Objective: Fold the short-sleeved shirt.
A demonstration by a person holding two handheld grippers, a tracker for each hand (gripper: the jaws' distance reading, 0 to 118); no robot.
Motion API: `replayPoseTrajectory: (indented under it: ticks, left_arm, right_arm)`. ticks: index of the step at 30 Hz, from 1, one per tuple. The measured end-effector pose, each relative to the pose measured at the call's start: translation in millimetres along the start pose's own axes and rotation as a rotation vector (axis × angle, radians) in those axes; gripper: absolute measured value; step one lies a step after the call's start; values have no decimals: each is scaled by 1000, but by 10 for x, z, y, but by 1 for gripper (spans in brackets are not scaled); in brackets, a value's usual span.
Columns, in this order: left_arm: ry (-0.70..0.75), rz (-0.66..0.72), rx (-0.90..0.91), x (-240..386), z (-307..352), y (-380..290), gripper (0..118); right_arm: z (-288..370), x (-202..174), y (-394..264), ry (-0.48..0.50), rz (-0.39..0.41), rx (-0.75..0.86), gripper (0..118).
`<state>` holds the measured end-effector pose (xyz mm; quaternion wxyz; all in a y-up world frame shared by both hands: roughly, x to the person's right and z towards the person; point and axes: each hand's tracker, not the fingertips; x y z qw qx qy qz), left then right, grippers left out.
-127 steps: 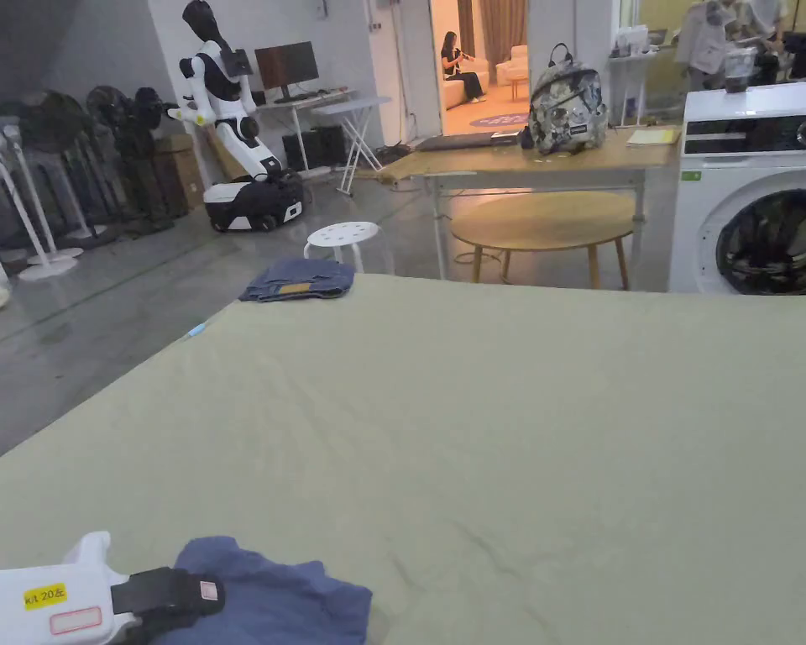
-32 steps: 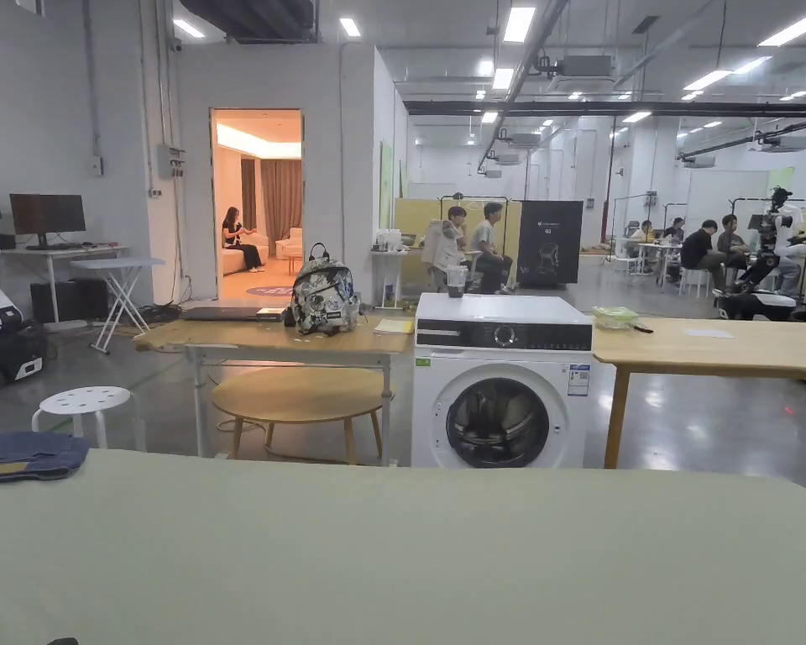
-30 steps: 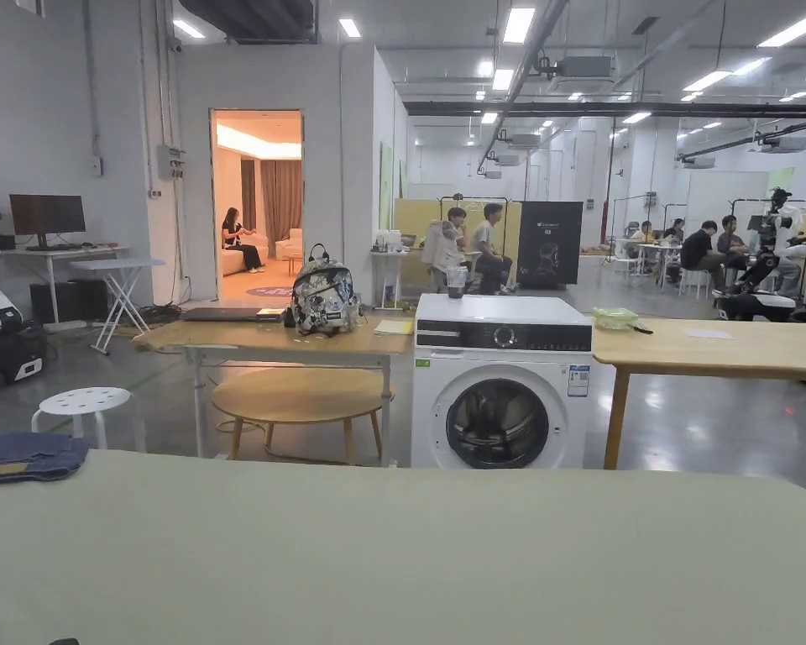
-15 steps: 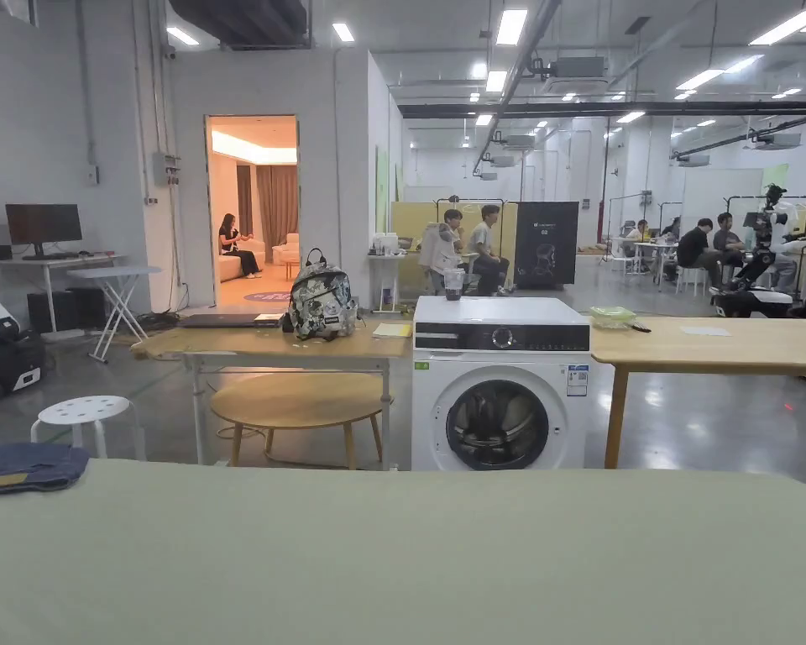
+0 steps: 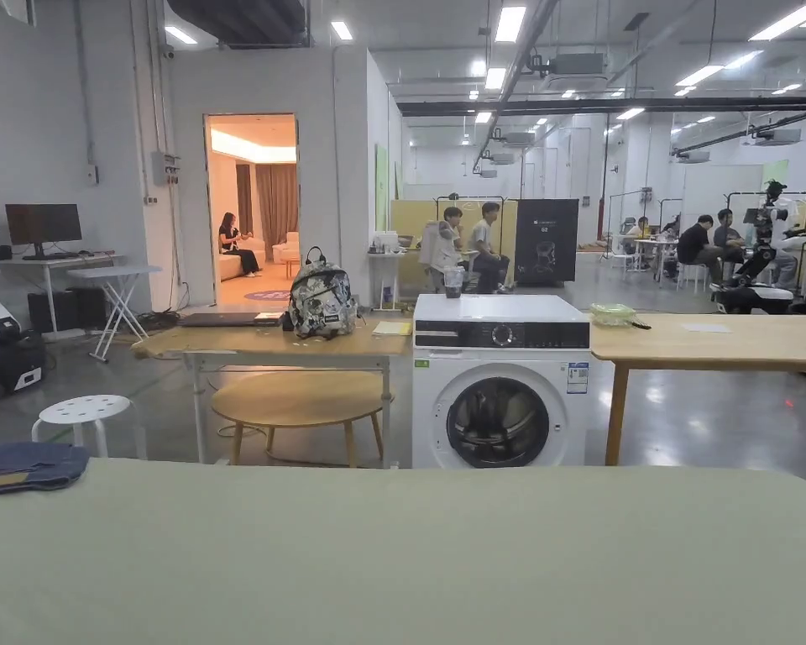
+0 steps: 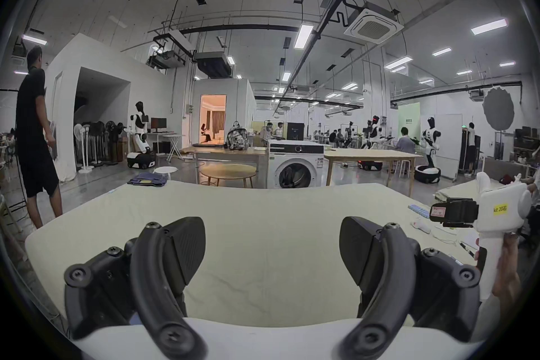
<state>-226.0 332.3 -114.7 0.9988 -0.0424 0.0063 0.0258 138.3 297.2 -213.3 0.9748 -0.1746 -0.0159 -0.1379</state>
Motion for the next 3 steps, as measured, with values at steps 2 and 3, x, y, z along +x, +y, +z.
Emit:
replayPoseTrajectory:
  ticks: [2, 3]
  left_arm:
    - [-2, -5, -1, 16, -9, 1, 95]
    - [-7, -6, -2, 25, -14, -1, 95]
  right_arm:
    - [3, 1, -2, -4, 9, 10, 104]
    - [24, 8, -8, 11, 16, 23, 104]
